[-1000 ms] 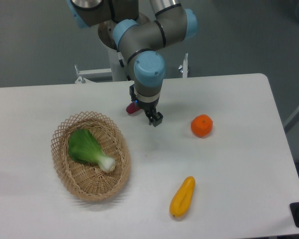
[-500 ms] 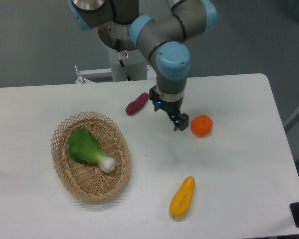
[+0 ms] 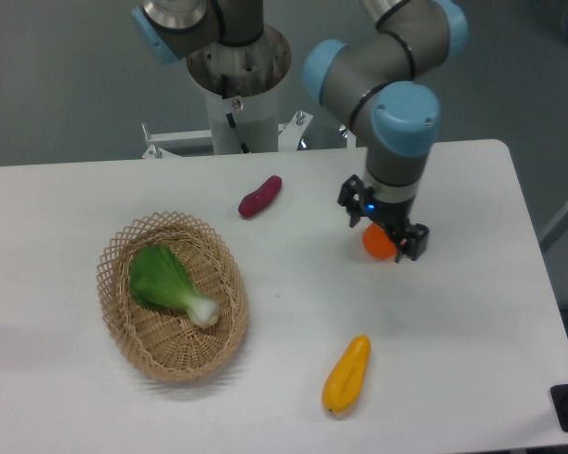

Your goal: Place the sweet potato on the table

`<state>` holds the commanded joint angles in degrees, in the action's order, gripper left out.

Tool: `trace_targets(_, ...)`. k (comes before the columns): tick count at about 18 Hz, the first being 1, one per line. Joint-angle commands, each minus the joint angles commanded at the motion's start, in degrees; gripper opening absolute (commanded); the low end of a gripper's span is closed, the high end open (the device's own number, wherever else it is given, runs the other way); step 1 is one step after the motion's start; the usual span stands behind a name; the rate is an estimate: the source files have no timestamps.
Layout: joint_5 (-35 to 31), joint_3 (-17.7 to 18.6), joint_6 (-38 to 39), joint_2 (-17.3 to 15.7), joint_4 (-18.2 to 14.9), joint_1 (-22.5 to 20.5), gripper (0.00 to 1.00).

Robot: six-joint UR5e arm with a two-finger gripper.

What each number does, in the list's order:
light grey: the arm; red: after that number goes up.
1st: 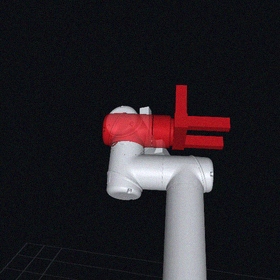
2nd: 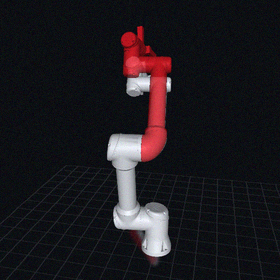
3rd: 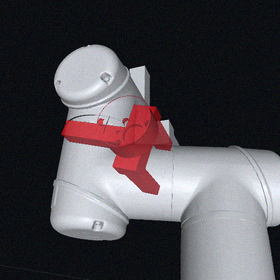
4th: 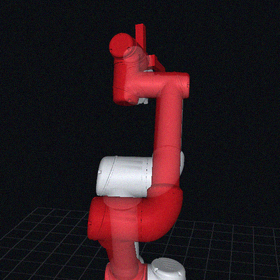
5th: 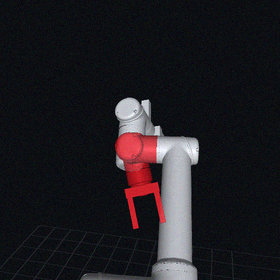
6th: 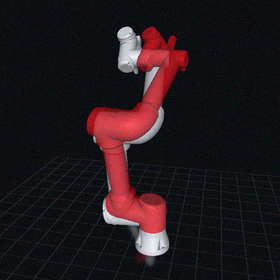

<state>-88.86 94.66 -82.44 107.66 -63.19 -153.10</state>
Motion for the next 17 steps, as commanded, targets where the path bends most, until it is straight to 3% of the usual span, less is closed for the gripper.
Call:
trace_targets(6,1.76,-3.87,-3.69,2.64,-0.09,-2.56,1.0)
trace_targets(17,1.59,-4.75,-3.69,4.14,0.0,-2.56,1.0)
